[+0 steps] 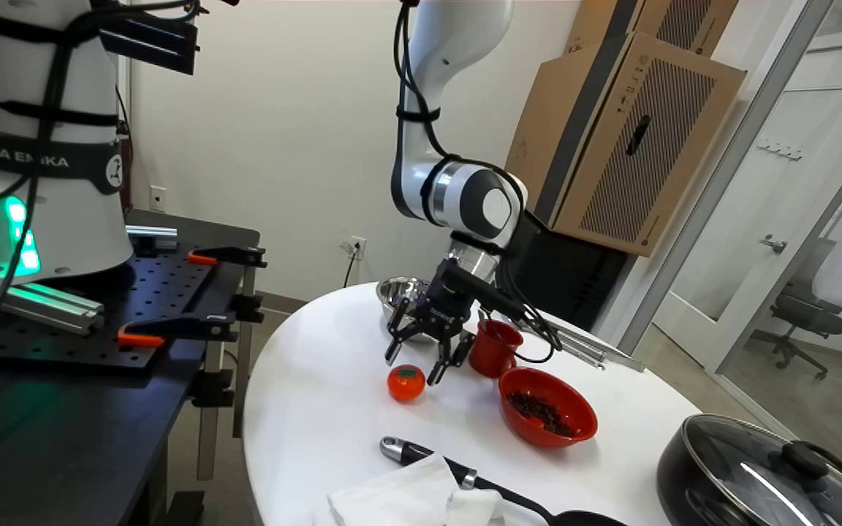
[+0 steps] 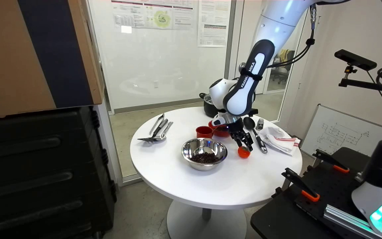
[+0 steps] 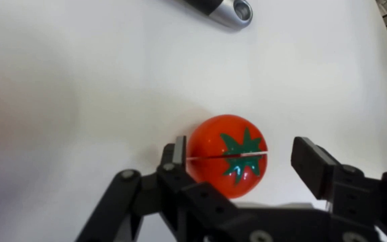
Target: Remove the red object from the red bowl
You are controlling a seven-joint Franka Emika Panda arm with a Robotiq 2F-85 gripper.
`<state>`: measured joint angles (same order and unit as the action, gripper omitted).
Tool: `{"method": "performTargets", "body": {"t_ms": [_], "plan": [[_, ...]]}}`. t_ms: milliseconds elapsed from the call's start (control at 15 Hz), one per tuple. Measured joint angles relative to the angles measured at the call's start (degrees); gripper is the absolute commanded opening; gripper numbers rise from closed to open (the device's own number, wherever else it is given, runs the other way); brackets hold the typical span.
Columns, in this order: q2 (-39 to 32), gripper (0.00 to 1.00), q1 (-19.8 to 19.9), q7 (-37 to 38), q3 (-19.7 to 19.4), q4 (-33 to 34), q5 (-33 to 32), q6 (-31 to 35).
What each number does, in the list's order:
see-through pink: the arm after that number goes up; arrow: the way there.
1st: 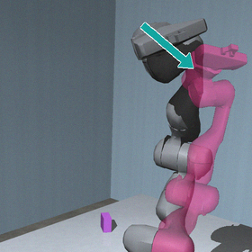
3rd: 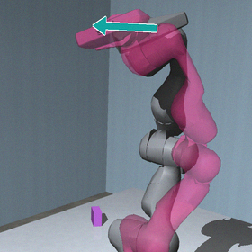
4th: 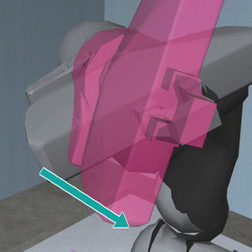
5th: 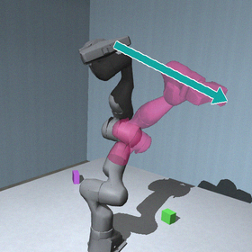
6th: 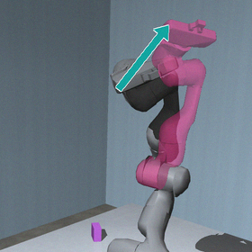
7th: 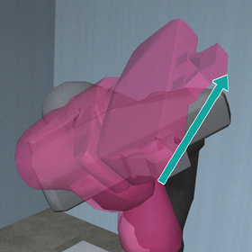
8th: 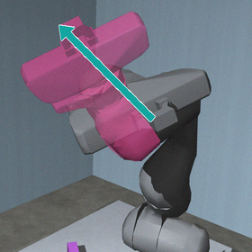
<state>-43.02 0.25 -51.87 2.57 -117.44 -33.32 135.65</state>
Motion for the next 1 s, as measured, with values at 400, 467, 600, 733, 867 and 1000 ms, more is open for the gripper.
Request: {"method": "performTargets", "body": {"t_ms": [400,467,600,733,867,1000], "plan": [[-0.4,1.0,0.01,0.02,-0.23,0.46,0.0,0.0],[-0.38,1.0,0.09,0.07,-0.26,0.63,0.08,0.09],[-0.04,1.0,0.52,0.22,-0.27,1.2,0.56,0.78],[1.34,1.0,1.44,0.27,-0.27,1.3,1.72,2.38],[3.49,1.0,2.67,0.32,-0.1,1.01,4.41,4.35],[5.81,1.0,3.76,0.6,0.32,0.6,8.28,5.82]]}}
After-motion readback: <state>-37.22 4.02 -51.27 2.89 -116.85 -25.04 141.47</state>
